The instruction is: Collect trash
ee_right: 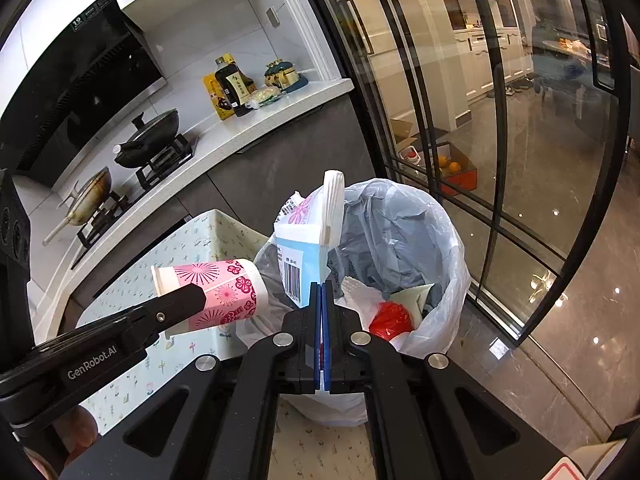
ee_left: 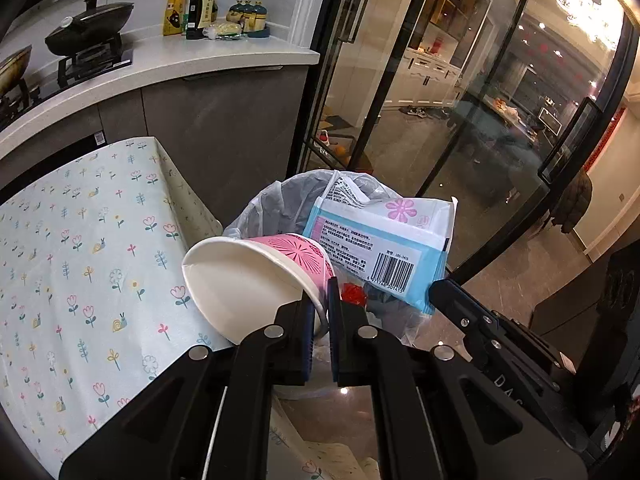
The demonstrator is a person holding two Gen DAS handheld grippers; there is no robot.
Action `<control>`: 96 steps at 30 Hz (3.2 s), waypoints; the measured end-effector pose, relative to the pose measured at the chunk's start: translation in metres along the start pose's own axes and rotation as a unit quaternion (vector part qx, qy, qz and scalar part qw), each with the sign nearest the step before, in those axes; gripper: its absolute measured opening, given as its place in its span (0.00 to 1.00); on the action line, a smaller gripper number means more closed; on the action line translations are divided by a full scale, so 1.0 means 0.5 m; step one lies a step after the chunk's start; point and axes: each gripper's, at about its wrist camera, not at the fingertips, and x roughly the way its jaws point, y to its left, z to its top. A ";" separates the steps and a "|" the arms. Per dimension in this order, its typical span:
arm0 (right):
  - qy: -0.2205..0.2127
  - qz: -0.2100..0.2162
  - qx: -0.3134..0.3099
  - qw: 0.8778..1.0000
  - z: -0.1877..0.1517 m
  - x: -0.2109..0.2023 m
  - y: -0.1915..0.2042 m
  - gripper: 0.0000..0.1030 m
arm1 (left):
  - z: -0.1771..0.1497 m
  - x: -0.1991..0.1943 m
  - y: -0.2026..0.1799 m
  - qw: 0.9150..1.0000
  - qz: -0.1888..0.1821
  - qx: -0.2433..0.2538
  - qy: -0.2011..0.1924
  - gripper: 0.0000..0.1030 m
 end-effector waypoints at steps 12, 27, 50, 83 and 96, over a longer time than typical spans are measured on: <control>0.007 -0.010 0.008 1.000 -0.005 0.019 0.000 0.09 | 0.012 0.021 0.011 1.000 -0.008 -0.019 0.000 0.24; -0.004 -0.017 -0.011 1.000 -0.008 -0.006 0.018 0.42 | 0.006 -0.038 0.034 0.998 0.017 -0.036 -0.039 0.55; 0.034 -0.058 -0.110 0.992 -0.046 -0.123 0.089 0.83 | -0.070 -0.220 0.022 0.981 0.158 -0.036 -0.106 0.86; 0.049 -0.059 -0.141 0.987 -0.068 -0.158 0.100 0.93 | -0.122 -0.246 0.007 0.974 0.203 -0.040 -0.097 0.90; 0.049 -0.058 -0.148 0.986 -0.074 -0.164 0.104 0.93 | -0.131 -0.252 0.008 0.973 0.207 -0.051 -0.090 0.90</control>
